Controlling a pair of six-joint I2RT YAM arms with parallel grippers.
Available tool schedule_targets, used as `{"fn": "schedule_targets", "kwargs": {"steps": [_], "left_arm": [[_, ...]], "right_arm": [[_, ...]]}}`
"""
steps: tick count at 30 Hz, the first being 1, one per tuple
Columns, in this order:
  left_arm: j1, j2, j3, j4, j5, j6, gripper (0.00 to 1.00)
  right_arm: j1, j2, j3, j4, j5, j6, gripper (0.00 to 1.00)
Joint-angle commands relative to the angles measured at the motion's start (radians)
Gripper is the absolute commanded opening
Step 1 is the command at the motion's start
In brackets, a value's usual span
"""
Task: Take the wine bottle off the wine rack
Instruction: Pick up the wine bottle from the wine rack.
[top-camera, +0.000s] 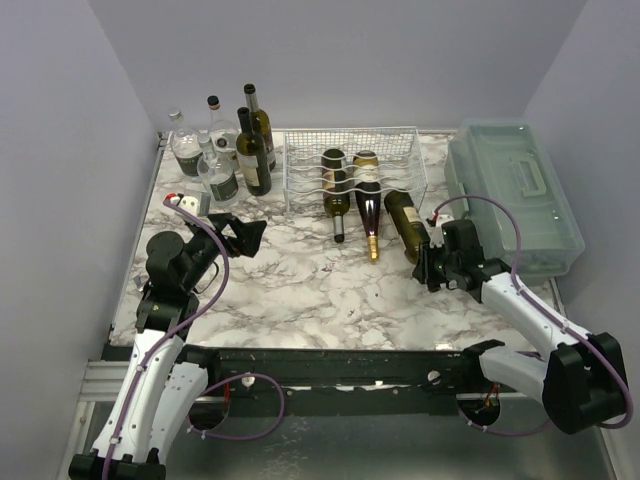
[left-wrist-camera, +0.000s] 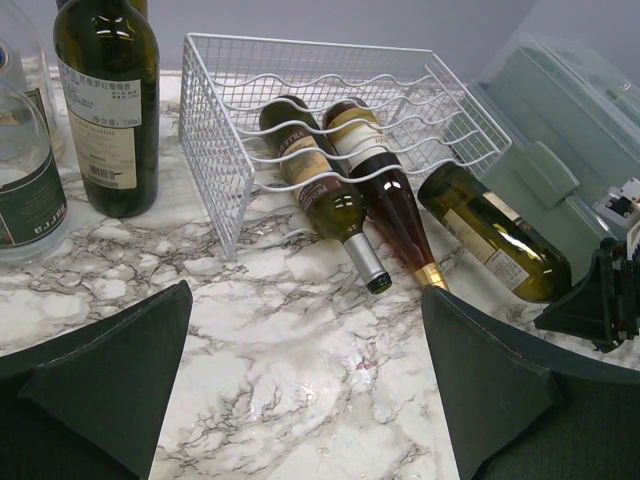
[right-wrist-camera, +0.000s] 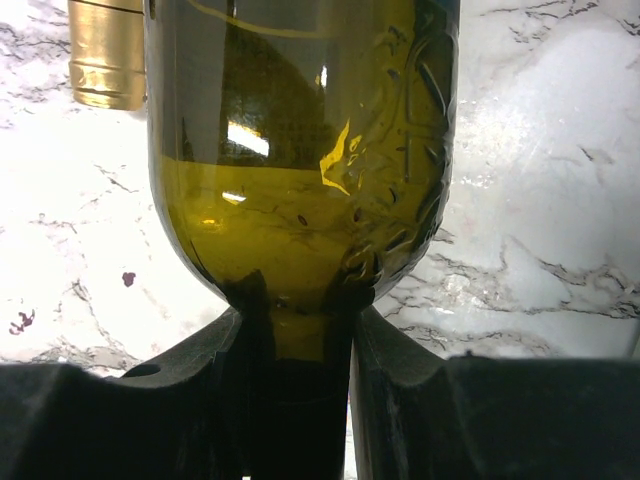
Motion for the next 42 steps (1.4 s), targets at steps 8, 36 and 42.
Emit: {"fn": "schedule_targets", "kwargs": {"steps": [8, 36, 42], "left_arm": [[-0.006, -0.003, -0.009, 0.007, -0.011, 0.015, 0.99], [-0.015, 0.014, -0.019, 0.077, 0.225, 0.048, 0.99], [-0.044, 0.004, -0.03, 0.123, 0.322, 0.069, 0.99]], "right_arm": [[-0.002, -0.06, 0.114, 0.104, -0.061, -0.054, 0.0], [-0.003, -0.116, 0.257, -0.171, -0.107, -0.17, 0.0], [-0.002, -0.12, 0.31, -0.259, -0.162, -0.26, 0.0]]}}
